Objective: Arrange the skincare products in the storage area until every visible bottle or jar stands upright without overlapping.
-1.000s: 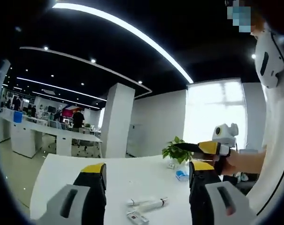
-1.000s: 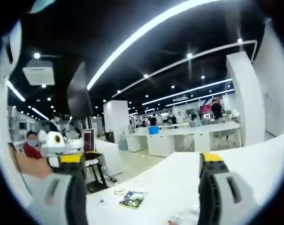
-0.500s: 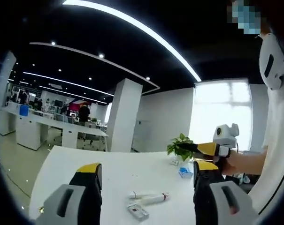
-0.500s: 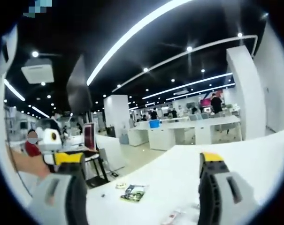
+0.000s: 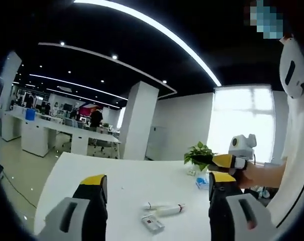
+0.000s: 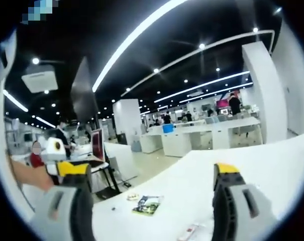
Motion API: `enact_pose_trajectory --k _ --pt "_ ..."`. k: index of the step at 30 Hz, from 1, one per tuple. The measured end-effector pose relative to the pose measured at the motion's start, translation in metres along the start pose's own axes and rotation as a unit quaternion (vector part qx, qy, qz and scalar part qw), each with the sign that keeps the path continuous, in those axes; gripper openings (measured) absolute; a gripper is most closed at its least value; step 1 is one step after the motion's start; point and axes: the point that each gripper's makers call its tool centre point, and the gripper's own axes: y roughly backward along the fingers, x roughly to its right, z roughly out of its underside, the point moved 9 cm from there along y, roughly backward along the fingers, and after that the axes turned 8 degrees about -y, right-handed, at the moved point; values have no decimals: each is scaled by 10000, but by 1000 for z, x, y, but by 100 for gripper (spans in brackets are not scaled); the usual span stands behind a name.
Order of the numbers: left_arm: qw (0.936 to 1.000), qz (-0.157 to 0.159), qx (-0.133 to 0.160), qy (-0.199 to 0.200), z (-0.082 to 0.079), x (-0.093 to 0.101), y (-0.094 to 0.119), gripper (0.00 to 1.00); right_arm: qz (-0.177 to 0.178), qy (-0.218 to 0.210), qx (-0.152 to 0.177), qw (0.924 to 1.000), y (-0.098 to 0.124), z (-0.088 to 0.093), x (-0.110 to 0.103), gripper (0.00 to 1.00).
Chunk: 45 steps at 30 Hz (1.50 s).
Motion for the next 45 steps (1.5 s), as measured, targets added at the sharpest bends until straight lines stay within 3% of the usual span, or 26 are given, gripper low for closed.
enact_pose_trajectory --k 7,11,16,24,30,35,40,45 --pt "9998 -201 -62 -32 -4 1 4 84 -131 -13 -212 9997 -8 2 5 99" --pt "9992 -397 -80 -2 -2 4 6 91 -206 -63 -297 9993 -11 3 7 99" --pt "9981 -598 -104 -74 -7 8 13 92 -357 -96 -404 9985 -19 7 9 99" --pt "9967 -749 -309 -22 2 0 18 100 -374 41 -530 9979 -29 9 3 99" --pt "9973 -509 -474 217 12 -19 0 100 -4 145 -584 9982 -27 5 6 99" --pt "9994 -64 -311 140 2 -33 -26 100 352 301 -541 9975 -27 -5 8 99" --pt "9995 122 -290 85 2 -50 -42 100 705 178 -522 9960 -27 -6 6 99" --pt "9977 529 -115 417 1 -55 -57 100 1090 259 -575 9920 -26 -6 2 99"
